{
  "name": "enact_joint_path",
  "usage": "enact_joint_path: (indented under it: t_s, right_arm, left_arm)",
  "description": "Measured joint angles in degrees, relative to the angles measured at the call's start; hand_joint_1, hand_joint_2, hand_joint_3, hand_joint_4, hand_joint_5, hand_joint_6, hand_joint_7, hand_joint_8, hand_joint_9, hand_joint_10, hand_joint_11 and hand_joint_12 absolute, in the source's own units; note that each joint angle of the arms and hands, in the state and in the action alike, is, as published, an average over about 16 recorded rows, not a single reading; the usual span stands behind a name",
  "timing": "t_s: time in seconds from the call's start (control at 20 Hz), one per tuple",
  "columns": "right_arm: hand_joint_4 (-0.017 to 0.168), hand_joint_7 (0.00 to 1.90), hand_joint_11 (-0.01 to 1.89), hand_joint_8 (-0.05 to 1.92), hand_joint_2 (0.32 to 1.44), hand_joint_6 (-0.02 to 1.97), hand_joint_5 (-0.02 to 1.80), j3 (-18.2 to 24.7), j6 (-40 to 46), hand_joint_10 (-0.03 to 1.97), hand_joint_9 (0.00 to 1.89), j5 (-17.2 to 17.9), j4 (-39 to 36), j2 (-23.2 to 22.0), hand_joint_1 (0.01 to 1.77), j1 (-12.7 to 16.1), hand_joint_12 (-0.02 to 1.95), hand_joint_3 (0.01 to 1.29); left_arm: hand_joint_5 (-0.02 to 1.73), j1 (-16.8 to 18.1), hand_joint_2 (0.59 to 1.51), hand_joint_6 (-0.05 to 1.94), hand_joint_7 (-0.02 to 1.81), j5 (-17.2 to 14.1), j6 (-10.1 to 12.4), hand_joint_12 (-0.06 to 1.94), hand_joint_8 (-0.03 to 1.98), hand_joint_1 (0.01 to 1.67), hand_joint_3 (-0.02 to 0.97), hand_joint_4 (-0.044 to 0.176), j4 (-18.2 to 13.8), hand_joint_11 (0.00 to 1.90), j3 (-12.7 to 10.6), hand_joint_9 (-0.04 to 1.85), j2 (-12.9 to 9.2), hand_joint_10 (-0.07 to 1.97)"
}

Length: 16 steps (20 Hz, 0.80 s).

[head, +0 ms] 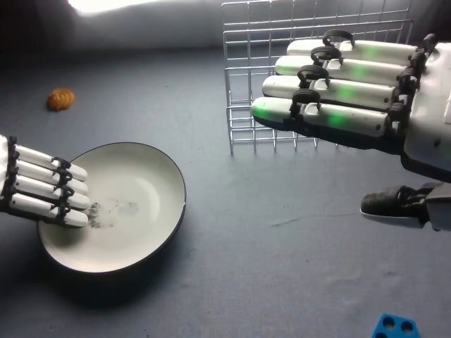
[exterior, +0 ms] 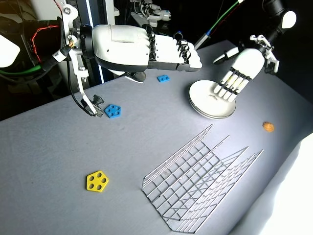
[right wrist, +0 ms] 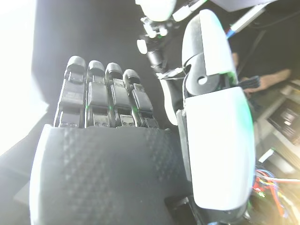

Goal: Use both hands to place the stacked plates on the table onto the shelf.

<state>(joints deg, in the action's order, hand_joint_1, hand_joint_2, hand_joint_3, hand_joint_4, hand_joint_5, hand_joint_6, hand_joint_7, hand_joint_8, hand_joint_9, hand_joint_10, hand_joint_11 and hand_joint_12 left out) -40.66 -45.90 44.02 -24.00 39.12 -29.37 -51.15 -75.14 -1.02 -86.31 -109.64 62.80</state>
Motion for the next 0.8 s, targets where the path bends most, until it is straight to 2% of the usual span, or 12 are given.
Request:
enact_joint_path:
  t_s: [0.3, 0.8]
  right_arm:
    - [0.003, 0.02, 0.02, 0.01, 1.08, 0.02, 0.02, 0.0, -1.4, 0.01, 0.01, -0.5, 0.4, 0.0, 1.11, -0.2, 0.02, 0.02]
    - [0.005, 0.02, 0.02, 0.01, 1.09, 0.02, 0.02, 0.0, -3.2, 0.01, 0.01, -0.6, 0.4, -0.1, 1.12, -0.2, 0.02, 0.02]
  left_arm:
    - [0.02, -0.3, 1.052, -0.01, 0.01, 0.8, -0.1, 0.00, -0.01, 0.02, 0.017, 0.002, -0.3, 0.01, 0.9, 0.02, 0.0, 0.01]
    - [0.00, -0.8, 1.051, 0.00, 0.00, 1.9, -1.3, -0.01, -0.01, 0.02, 0.017, 0.002, -0.4, 0.01, 1.1, 0.01, 0.0, 0.01]
